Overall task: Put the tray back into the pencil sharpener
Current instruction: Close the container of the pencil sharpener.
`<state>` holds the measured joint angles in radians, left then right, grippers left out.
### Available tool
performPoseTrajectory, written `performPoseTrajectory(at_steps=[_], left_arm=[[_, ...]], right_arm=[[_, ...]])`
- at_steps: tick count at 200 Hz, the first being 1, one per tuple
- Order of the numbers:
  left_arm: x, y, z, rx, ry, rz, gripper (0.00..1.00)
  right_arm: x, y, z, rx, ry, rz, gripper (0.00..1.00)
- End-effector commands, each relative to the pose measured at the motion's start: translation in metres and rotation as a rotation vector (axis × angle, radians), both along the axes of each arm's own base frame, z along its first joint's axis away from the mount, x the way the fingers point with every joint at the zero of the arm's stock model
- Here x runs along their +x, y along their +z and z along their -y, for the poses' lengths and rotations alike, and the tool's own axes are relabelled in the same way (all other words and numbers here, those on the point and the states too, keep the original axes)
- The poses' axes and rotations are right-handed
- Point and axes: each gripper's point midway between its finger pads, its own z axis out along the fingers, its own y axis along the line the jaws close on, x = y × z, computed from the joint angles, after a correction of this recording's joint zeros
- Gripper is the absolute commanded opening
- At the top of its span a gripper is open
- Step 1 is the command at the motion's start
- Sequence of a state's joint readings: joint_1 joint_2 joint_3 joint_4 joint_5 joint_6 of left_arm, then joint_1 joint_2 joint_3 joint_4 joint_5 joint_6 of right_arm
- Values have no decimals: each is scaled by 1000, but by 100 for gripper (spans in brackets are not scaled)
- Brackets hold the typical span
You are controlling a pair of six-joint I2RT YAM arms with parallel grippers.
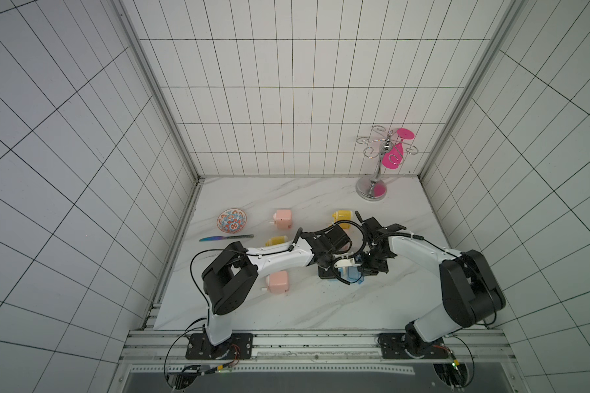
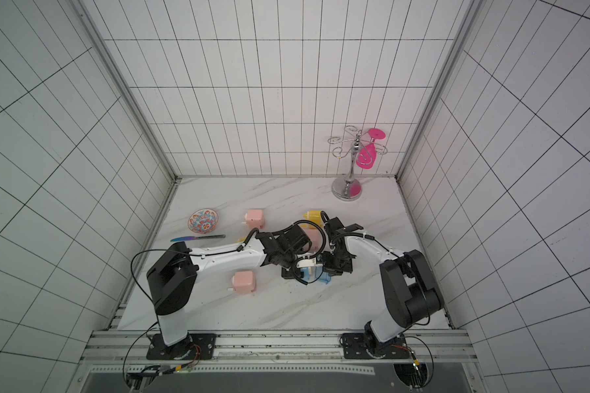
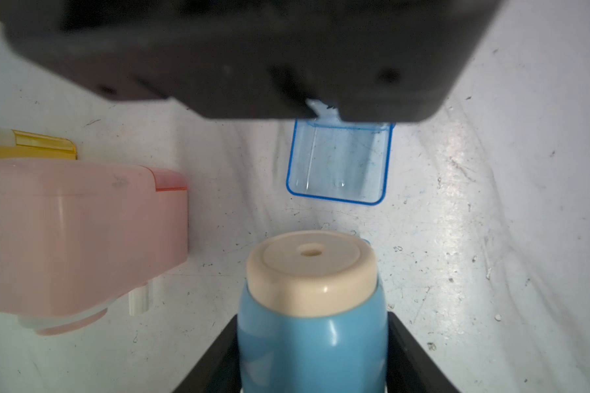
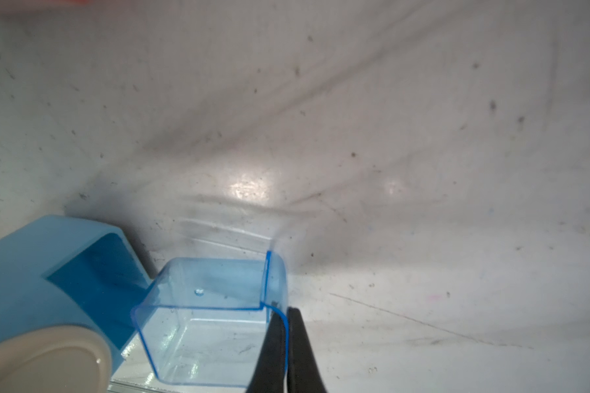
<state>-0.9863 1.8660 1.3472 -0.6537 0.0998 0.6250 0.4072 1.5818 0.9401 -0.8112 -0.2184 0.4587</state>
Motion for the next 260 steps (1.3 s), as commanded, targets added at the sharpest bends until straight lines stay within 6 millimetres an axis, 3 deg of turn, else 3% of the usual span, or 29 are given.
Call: performPoseTrajectory(at_steps=[1, 120, 260], left_arm=[[-1, 7, -1, -32, -4, 2, 55], [0, 11, 0, -69, -5, 10, 55], [0, 10, 1, -74, -4, 10, 55]], right_arm=[[6, 4, -5, -17, 38, 7, 0], [9, 3, -22, -20, 97, 13, 0], [16, 19, -37, 16, 128, 69, 0]])
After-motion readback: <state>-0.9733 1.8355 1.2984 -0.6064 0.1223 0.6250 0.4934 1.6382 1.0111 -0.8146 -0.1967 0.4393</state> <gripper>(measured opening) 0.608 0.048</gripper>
